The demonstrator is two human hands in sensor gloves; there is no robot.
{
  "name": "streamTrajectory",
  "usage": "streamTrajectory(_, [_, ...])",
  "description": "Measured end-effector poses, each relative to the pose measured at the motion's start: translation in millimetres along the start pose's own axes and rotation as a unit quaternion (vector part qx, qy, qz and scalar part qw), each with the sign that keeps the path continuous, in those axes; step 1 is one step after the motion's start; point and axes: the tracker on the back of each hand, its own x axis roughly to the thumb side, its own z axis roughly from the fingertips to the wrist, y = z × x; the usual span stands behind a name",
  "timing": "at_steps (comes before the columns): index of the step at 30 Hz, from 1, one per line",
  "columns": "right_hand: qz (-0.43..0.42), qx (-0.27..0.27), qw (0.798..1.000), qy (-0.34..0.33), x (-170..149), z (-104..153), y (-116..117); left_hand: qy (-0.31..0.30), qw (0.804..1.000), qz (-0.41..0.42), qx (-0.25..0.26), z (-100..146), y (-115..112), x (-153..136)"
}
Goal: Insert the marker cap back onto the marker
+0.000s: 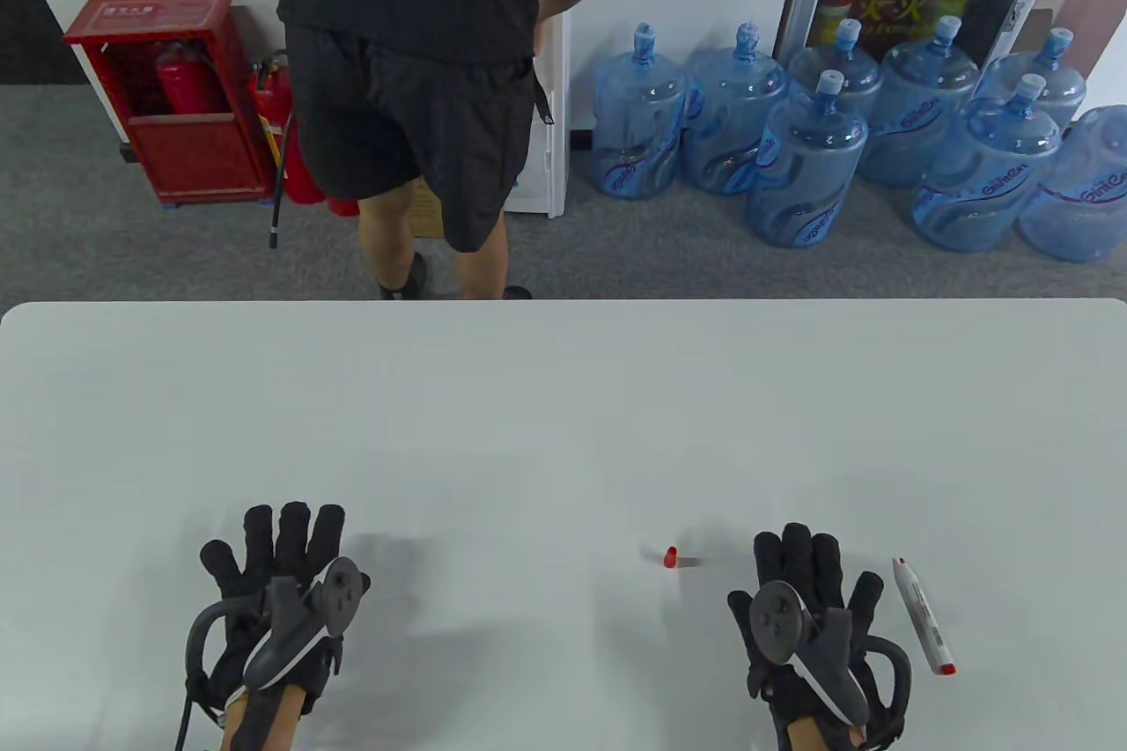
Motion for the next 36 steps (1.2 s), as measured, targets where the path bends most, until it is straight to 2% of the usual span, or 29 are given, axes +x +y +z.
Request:
streamTrajectory(12, [0.005, 0.011, 1.0, -0.009, 5, 2, 4, 0.003, 1.0, 0.012, -0.019, -2, -4, 1])
streamTrajectory(17, [-0.023, 0.023, 0.999, -0.021, 15, 2, 7, 0.001, 1.0, 0.012, -0.018, -1, -3, 1])
streamTrajectory(24, [-0.031, 0.035, 0.998, -0.043, 50, -13, -1, -0.003, 1.0, 0.009, -0.013, 1, 0, 2])
streamTrajectory(27, [-0.036, 0.025, 0.999, -0.032, 65, -21, -4, -0.002, 1.0, 0.011, -0.015, 2, 0, 2])
streamTrajectory(31, [0.005, 0.009, 1.0, -0.018, 79, -30, -8, -0.003, 1.0, 0.009, -0.014, 2, 1, 3])
streamTrajectory(36, [0.02, 0.013, 1.0, 0.001, 90, -41, -6, -0.005, 1.0, 0.004, -0.015, 1, 1, 5])
